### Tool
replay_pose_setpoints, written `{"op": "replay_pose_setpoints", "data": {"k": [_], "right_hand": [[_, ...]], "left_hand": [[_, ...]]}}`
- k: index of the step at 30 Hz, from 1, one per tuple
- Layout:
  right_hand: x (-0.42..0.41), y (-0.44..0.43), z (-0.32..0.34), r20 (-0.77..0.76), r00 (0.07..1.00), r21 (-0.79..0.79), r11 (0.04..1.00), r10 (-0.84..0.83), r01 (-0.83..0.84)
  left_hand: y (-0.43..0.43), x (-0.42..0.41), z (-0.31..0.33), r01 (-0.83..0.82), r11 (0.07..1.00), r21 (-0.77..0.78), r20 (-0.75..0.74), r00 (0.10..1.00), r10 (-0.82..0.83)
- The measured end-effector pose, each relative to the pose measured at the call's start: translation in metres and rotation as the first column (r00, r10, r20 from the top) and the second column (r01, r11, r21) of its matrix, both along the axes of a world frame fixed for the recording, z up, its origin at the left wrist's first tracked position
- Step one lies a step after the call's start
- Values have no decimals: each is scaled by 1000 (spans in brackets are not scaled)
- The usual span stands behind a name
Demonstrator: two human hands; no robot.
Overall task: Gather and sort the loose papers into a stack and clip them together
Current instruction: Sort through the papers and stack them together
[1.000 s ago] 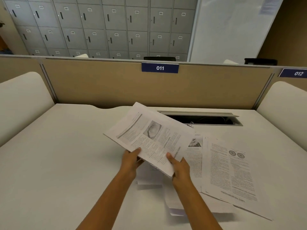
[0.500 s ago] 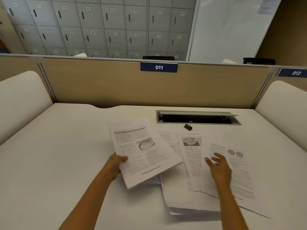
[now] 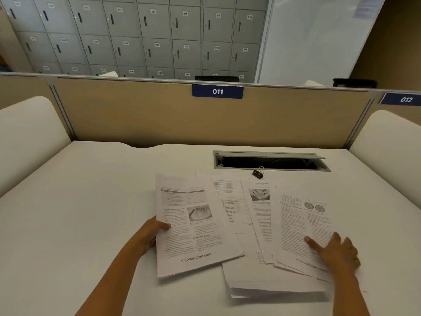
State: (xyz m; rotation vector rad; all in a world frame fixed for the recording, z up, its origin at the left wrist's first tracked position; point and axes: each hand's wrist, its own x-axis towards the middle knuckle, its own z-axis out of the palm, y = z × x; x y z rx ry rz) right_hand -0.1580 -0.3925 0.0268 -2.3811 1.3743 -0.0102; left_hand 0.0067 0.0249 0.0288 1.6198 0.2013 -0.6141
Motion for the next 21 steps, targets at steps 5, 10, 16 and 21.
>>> {"op": "replay_pose_setpoints", "data": {"k": [5, 10, 16, 21], "right_hand": [[7, 1, 4, 154, 980, 64, 988, 127, -138], [5, 1, 9, 17, 1000, 36, 999, 7, -8], [6, -2, 15, -105, 994, 45, 999, 2, 3], [10, -4, 21, -86, 996, 128, 992, -3, 14]], "left_hand": [[1, -1, -2, 3, 1000, 19, 8, 1000, -3], [1, 0, -2, 1, 1000, 23, 5, 1000, -1], [-1, 1, -6, -15, 999, 28, 12, 1000, 15], [-2, 0, -6, -25, 999, 29, 28, 999, 25]]}}
